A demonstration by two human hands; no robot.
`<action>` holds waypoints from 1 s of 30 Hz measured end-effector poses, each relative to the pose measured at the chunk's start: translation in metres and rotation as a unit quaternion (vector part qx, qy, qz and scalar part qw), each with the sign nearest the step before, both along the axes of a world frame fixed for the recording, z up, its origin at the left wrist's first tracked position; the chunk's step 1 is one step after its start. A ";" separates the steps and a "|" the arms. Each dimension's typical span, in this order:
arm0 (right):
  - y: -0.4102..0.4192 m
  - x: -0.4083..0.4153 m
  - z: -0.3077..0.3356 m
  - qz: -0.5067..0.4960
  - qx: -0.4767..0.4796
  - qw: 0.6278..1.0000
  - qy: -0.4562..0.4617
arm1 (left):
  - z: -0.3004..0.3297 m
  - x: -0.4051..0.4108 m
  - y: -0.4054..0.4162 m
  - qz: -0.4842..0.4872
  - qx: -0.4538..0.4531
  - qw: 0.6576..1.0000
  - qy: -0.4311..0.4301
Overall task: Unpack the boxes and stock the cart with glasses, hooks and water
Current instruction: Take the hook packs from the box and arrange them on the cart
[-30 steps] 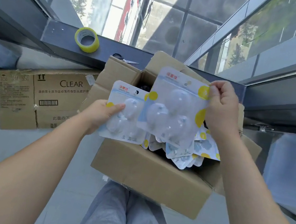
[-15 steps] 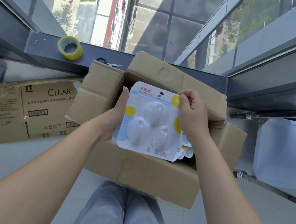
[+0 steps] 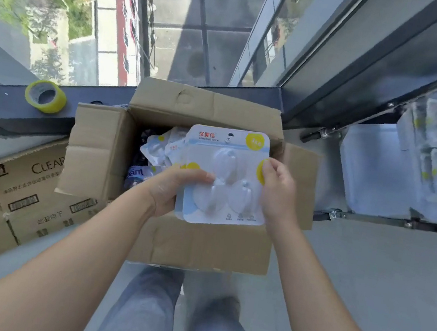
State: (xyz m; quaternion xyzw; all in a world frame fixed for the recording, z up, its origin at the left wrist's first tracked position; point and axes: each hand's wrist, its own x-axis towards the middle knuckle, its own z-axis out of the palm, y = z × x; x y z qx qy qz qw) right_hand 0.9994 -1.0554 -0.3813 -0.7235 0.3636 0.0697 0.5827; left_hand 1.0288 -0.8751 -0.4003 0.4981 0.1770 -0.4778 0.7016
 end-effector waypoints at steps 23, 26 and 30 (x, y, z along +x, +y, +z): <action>-0.344 -0.383 0.046 -0.290 0.045 0.956 0.009 | 0.060 -0.299 -0.400 -0.224 0.116 0.962 -0.108; -0.390 -0.384 0.037 -0.298 0.058 0.953 0.015 | 0.051 -0.299 -0.446 -0.237 0.131 0.956 -0.112; -0.452 -0.375 0.028 -0.324 0.068 0.944 -0.005 | 0.034 -0.293 -0.513 -0.209 0.129 0.964 -0.098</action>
